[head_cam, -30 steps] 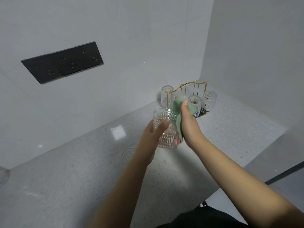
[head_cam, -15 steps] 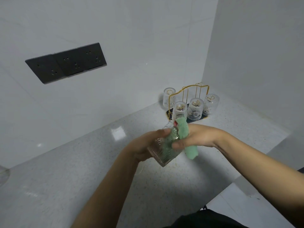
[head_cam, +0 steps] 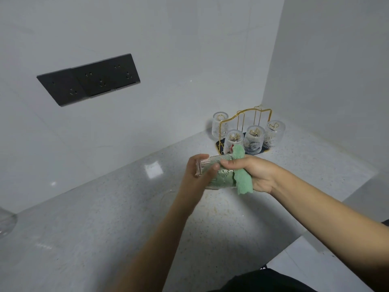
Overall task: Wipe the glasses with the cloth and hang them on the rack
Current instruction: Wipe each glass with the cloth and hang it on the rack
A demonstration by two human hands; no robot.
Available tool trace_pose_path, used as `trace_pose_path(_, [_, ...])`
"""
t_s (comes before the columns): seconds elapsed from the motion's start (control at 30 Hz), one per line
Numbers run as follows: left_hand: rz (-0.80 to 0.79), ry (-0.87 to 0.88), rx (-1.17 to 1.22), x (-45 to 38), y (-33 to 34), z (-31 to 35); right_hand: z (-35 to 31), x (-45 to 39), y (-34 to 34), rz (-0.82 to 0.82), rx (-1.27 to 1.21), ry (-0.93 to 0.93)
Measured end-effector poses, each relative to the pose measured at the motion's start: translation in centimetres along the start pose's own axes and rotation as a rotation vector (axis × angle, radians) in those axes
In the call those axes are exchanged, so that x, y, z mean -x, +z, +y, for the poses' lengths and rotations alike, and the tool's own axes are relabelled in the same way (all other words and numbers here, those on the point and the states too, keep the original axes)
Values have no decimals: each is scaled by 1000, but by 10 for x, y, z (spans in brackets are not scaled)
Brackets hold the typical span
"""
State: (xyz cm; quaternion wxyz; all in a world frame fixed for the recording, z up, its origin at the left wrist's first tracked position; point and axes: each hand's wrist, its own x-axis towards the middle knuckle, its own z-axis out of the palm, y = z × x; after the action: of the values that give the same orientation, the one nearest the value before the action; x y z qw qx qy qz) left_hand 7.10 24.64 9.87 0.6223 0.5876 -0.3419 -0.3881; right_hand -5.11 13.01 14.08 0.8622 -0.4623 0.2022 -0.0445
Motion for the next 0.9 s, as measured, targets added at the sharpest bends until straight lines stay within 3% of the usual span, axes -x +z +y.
trace_pose_path(0.03, [62, 28, 20, 1, 4, -2, 2, -1, 1, -5, -4, -16])
trace_pose_path(0.1, [34, -23, 90, 0, 6, 2, 5, 2, 7, -52, 150, -80])
trace_pose_path(0.2, [-188, -311, 258, -3, -3, 14, 7, 9, 18, -162, 779, -121])
trace_pose_path(0.27, [-183, -452, 324, -2, -5, 17, 6, 8, 16, -171, 950, -106])
trace_pose_path(0.37, [-99, -364, 176, 0, 1, 17, -2, 7, 11, -8, 563, -115])
trace_pose_path(0.47, [48, -51, 22, 6, 8, 6, -6, 6, 6, 53, 46, -89])
trace_pose_path(0.5, [52, 3, 8, 6, 9, 3, -6, 7, 8, 15, 23, -91])
trace_pose_path(0.57, [-11, -33, 74, 6, 9, 10, -3, 9, 10, -66, 220, -101])
trace_pose_path(0.63, [-90, -213, 127, 4, 7, 21, 0, 13, 13, -139, 594, -130])
trace_pose_path(0.7, [-166, -379, 112, 2, 2, 28, 0, 11, 11, -130, 814, -137])
trace_pose_path(0.77, [-184, -393, 58, 2, 0, 24, 0, 10, 6, -81, 736, -131])
trace_pose_path(0.9, [0, -141, -7, 7, 6, 8, -3, 7, -2, 63, 144, -67])
